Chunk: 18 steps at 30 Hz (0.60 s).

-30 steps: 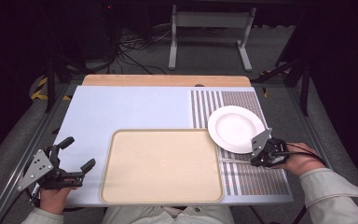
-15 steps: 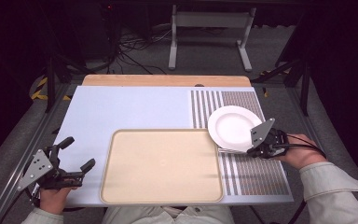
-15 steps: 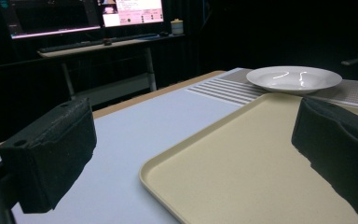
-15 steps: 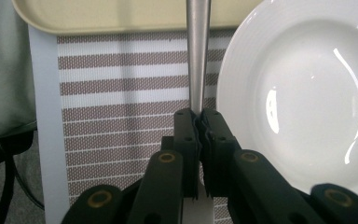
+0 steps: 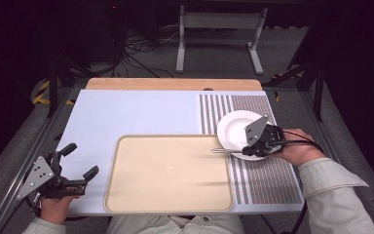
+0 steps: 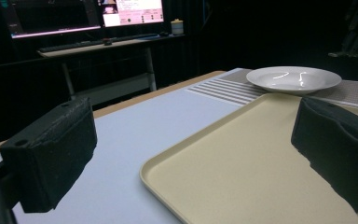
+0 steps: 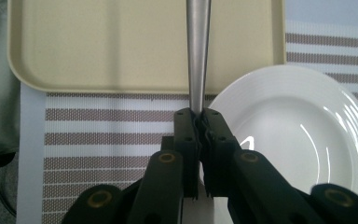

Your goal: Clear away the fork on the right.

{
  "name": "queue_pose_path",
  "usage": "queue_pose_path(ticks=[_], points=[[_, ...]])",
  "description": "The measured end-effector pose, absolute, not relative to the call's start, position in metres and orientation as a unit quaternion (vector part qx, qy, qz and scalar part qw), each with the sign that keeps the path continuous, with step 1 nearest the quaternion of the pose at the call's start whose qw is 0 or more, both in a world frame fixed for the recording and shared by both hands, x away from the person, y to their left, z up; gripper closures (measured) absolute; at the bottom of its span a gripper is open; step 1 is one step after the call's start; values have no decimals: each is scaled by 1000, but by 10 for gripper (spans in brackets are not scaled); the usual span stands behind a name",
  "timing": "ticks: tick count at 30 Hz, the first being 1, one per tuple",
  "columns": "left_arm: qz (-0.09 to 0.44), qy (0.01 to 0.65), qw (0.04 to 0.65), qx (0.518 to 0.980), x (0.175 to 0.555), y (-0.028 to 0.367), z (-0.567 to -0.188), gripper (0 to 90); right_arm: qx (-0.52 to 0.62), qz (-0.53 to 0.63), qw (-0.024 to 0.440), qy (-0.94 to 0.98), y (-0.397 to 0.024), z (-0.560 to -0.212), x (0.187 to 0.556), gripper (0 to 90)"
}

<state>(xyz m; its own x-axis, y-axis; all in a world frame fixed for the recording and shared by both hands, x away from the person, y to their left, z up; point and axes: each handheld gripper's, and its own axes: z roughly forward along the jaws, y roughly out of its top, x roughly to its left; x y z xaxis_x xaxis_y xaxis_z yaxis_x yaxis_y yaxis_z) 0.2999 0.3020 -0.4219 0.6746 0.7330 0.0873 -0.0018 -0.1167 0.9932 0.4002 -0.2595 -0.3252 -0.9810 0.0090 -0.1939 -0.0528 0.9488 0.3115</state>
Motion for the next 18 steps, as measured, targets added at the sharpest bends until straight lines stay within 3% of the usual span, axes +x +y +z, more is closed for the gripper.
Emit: queue_pose_path(ticks=[18], points=[[300, 266, 610, 684, 301, 303, -422, 9, -53, 176, 92, 979, -203, -322, 426, 862]])
